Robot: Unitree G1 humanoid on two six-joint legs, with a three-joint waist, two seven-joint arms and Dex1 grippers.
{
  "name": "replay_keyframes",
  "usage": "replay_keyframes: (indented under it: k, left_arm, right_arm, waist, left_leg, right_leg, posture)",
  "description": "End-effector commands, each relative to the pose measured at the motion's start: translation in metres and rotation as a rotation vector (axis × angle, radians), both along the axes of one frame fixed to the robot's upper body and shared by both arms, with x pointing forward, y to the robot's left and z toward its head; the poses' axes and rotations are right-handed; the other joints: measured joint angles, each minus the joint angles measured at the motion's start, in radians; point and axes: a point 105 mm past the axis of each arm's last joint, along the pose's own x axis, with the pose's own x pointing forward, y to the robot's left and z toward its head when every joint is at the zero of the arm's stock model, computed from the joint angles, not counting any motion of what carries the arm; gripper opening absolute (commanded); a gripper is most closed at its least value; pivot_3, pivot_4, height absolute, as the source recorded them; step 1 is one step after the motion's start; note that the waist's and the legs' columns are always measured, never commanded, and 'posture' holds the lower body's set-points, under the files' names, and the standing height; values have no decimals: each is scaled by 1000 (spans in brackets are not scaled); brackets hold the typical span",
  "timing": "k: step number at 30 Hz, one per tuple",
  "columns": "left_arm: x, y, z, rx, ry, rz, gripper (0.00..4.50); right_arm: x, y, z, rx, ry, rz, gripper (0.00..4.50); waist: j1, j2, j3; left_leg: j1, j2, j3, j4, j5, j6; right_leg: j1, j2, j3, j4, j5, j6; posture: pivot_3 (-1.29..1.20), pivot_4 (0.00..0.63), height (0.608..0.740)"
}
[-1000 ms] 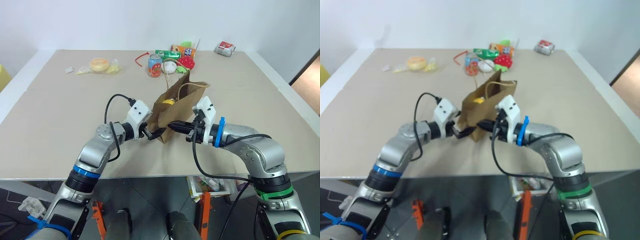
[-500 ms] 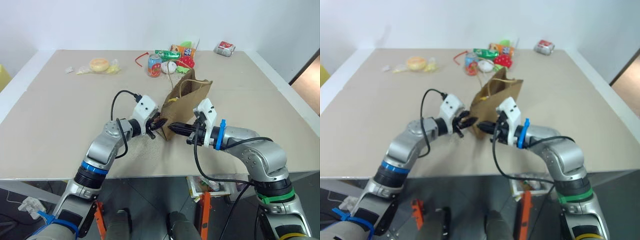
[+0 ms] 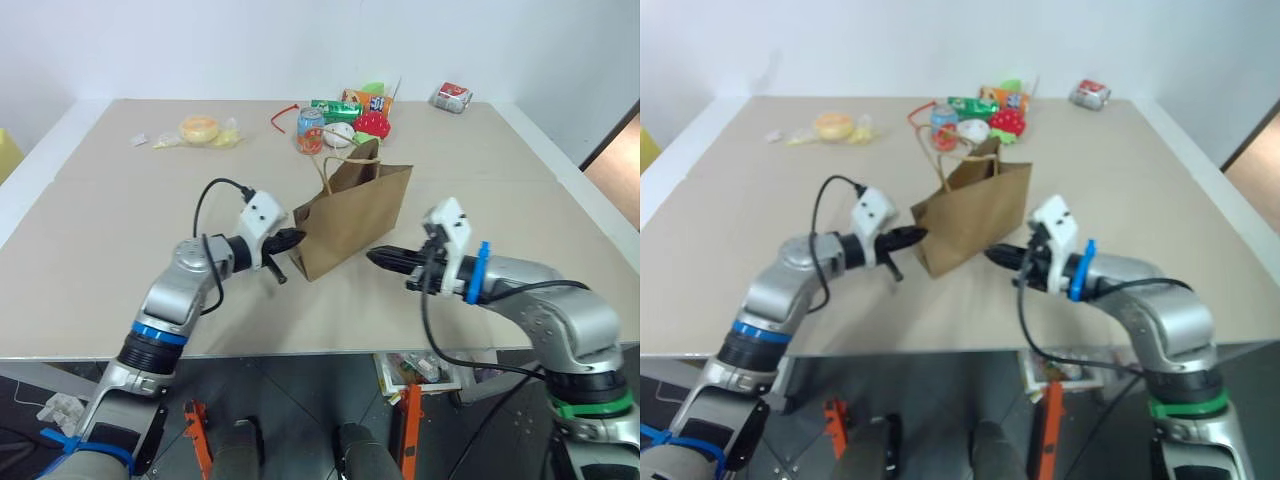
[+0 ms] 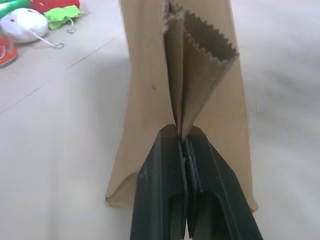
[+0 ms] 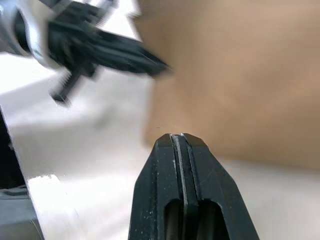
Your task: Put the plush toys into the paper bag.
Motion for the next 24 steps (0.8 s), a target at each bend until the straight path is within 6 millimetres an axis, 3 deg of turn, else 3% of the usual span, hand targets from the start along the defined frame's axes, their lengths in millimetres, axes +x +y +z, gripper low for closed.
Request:
replay_keyframes:
  k: [1,5,10,16,20,24]
  left_arm:
    - [-21,19,17,-73,-50,-171,29]
    - [-46,45,16,-89,15,-351,29]
    - [-56,65,4,15,69,-459,29]
    - [-36,89,-12,189,18,-429,29]
    - [-12,85,2,126,-94,-343,29]
    - [-7,75,14,86,-160,-365,29]
  right_arm:
    - [-17,-26,11,-32,-13,5,0]
    - [-35,-42,10,-31,48,35,0]
    - [-57,-29,4,-12,117,144,0]
    - [-56,-13,-2,0,122,171,0]
    - [-57,-11,-2,2,119,174,0]
    - [-56,-12,-2,-1,121,171,0]
  waist:
    - [0,0,0]
    - [0,0,0]
    - [-2,0,0]
    - [-2,0,0]
    - [3,0,0]
    - [6,-1,0]
  left_leg:
    - [0,0,0,0,0,0]
    - [0,0,0,-1,0,0]
    - [2,0,1,-1,0,0]
    - [1,0,3,1,-1,-1]
    - [1,0,4,1,0,0]
    - [1,0,5,1,1,1]
  right_leg:
    - [0,0,0,0,0,0]
    - [-1,-1,0,0,-1,-1]
    - [0,-1,-1,0,0,-3]
    - [0,-4,-3,0,2,-5]
    - [0,-6,-4,0,2,-6]
    - [0,-6,-4,0,2,-4]
  posture:
    - [0,150,740]
    - [0,150,740]
    - [0,150,740]
    - [0,150,740]
    - [0,150,740]
    - [0,150,740]
